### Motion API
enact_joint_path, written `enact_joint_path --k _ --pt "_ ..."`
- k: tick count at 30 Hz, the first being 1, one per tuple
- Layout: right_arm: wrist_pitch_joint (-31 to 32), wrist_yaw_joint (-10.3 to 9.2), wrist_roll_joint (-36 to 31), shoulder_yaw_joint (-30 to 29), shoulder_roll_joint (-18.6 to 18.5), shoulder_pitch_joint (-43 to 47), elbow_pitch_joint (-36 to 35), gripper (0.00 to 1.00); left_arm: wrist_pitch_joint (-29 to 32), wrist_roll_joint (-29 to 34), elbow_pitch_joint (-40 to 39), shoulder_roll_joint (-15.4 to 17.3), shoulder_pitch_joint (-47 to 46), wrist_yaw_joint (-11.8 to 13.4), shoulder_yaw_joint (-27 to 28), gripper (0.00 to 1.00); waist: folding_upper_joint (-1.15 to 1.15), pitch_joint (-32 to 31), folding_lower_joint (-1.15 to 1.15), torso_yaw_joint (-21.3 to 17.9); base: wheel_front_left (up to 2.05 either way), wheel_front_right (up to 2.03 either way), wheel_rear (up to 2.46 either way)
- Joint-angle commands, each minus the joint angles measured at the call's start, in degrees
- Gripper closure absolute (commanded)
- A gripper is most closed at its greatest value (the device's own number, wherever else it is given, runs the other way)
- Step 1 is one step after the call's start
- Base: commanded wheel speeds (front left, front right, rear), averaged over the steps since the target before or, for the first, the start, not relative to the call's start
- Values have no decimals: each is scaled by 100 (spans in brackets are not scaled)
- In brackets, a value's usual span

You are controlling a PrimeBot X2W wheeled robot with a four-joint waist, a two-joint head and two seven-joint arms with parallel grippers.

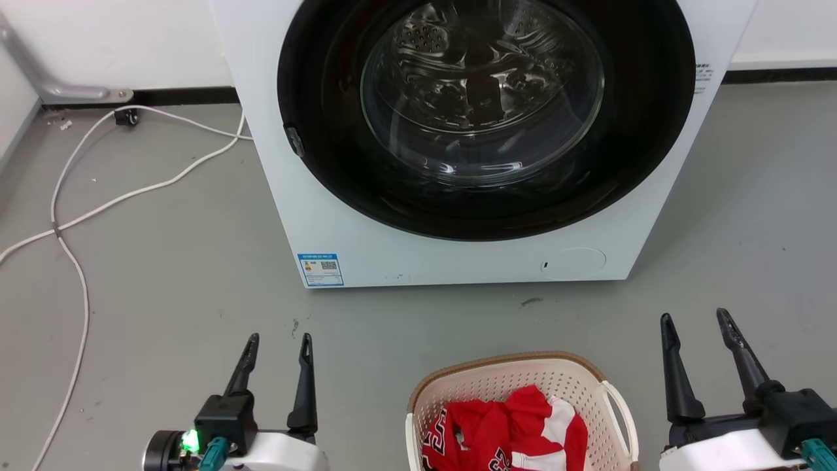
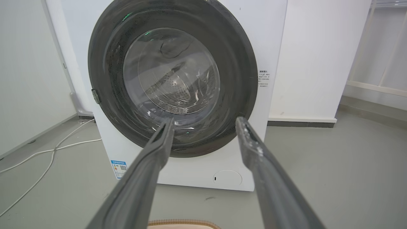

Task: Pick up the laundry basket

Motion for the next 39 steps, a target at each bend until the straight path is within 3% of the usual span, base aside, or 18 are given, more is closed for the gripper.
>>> enact_joint_path --k 1,20,28,39 --pt "-12 -2 -118 -48 -23 -110 78 0 -16 23 112 11 -100 -38 -43 0 0 56 0 -18 0 0 0" --pt "-12 -4 -1500 -717 -21 -1697 1819 0 -16 -558 2975 11 -2056 -622 -1159 0 0 1944 0 -119 0 0 0" --pt "-11 -4 -2018 -804 -19 -2460 3056 0 -16 -1044 4371 11 -2846 -799 -1777 0 0 2694 0 -216 0 0 0" --pt "-12 -4 -2511 -963 -138 -3511 4557 0 3 -1759 5286 10 -3566 -877 -2593 0 0 3544 0 -254 0 0 0"
